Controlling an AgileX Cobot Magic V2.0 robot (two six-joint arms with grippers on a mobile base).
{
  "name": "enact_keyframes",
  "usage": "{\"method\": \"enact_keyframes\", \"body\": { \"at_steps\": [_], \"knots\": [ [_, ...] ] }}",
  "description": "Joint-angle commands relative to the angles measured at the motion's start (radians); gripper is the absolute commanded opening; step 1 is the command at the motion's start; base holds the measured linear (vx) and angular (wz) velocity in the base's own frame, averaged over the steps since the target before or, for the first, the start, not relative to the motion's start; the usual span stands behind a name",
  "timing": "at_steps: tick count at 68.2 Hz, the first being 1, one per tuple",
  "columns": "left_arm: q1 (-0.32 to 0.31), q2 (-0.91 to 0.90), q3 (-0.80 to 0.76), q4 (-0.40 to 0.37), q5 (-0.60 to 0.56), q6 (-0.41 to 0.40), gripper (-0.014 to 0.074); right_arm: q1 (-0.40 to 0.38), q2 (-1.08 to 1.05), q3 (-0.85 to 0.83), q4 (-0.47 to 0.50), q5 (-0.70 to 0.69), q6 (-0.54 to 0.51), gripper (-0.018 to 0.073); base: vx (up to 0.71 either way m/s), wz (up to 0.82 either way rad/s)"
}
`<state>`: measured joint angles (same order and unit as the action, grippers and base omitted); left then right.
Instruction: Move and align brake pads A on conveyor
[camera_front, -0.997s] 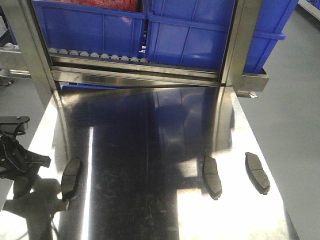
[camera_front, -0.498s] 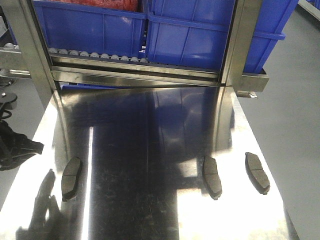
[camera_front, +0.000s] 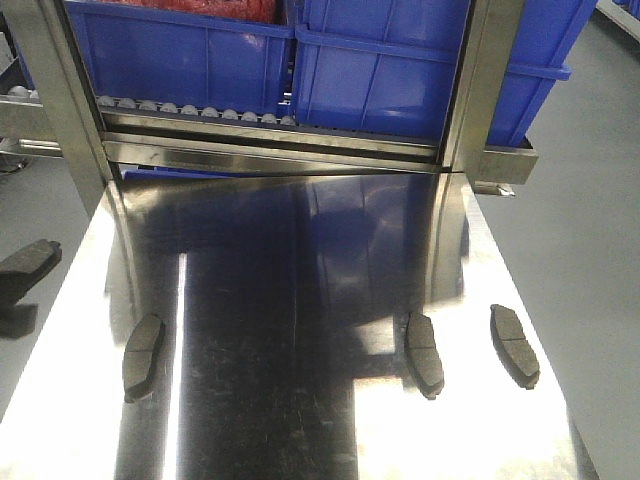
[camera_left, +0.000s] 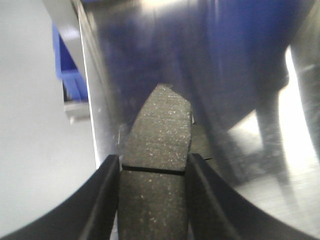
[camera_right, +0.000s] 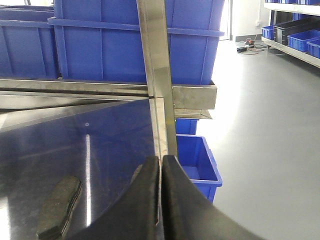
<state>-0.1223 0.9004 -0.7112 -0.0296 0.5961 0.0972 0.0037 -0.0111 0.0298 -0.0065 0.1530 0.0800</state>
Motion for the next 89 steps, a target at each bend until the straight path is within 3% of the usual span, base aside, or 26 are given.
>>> {"method": "enact_keyframes", "body": {
  "at_steps": [1, 18, 34, 89],
  "knots": [
    [-0.010, -0.126, 0.028, -0.028, -0.090, 0.000, 0.0146, -0.003, -0.013, 0.017, -0.007, -0.071, -0.004, -0.0003, 0.00, 0.00],
    [-0.010, -0.470, 0.204, -0.028, -0.137, 0.000, 0.0146, -0.003, -0.013, 0.017, -0.007, -0.071, -0.004, -0.0003, 0.00, 0.00],
    [-0.010, -0.680, 0.290, -0.027, -0.148, -0.003, 0.0146, -0.003, -0.013, 0.017, -0.007, -0.071, -0.004, -0.0003, 0.00, 0.00],
    [-0.010, -0.719, 0.293, -0.027, -0.163, -0.008, 0.0146, -0.003, -0.013, 0.017, -0.007, -0.071, -0.004, -0.0003, 0.00, 0.00]
  ]
}}
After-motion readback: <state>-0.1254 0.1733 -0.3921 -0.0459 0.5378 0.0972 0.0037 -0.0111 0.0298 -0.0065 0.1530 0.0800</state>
